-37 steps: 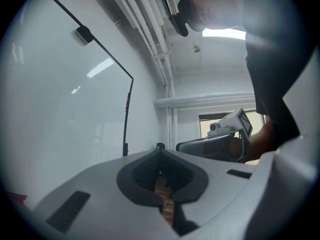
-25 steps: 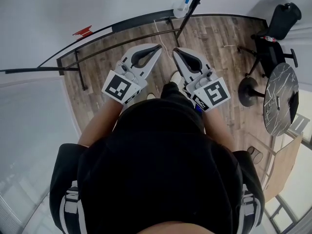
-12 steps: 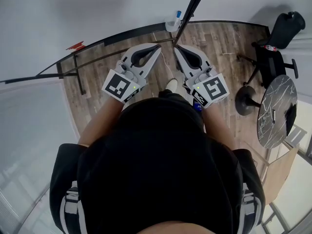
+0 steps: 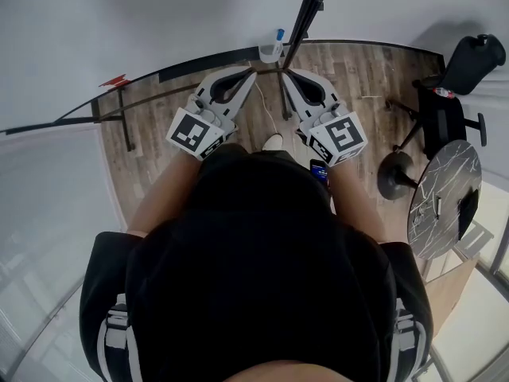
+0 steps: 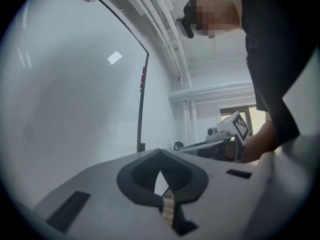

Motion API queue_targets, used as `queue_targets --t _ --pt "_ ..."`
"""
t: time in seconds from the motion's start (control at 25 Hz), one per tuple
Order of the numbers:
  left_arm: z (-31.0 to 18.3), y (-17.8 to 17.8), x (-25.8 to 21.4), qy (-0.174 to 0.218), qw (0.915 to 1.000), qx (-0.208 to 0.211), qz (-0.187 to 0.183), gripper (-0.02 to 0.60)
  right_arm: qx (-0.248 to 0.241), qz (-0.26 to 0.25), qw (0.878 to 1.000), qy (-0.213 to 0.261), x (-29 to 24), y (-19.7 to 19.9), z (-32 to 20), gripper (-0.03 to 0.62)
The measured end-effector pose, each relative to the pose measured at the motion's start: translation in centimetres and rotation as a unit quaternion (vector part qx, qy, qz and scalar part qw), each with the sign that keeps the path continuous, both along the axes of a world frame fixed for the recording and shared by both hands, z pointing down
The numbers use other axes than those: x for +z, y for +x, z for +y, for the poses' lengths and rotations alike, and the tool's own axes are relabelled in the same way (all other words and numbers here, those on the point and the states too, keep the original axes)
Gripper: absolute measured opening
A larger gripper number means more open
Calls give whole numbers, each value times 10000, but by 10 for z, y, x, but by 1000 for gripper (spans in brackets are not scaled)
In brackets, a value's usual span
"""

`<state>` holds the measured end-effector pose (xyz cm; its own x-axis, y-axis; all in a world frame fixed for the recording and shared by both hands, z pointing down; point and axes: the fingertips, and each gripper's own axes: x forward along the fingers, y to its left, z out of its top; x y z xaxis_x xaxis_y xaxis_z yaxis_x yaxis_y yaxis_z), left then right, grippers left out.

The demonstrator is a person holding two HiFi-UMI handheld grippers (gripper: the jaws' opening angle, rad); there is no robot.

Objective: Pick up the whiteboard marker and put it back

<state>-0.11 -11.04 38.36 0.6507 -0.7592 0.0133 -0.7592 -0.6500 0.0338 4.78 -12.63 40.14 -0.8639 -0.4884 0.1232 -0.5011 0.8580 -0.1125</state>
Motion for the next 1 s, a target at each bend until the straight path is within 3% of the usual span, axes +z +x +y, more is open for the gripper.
queue_targets --t 0.4,1.0 --pt "-35 0 19 -26 9999 -10 -97 3 314 126 9989 -327 37 -2 -47 -9" --pt "-83 -30 32 -111 9981 601 -20 3 1312 425 9859 -945 96 -28 -119 49"
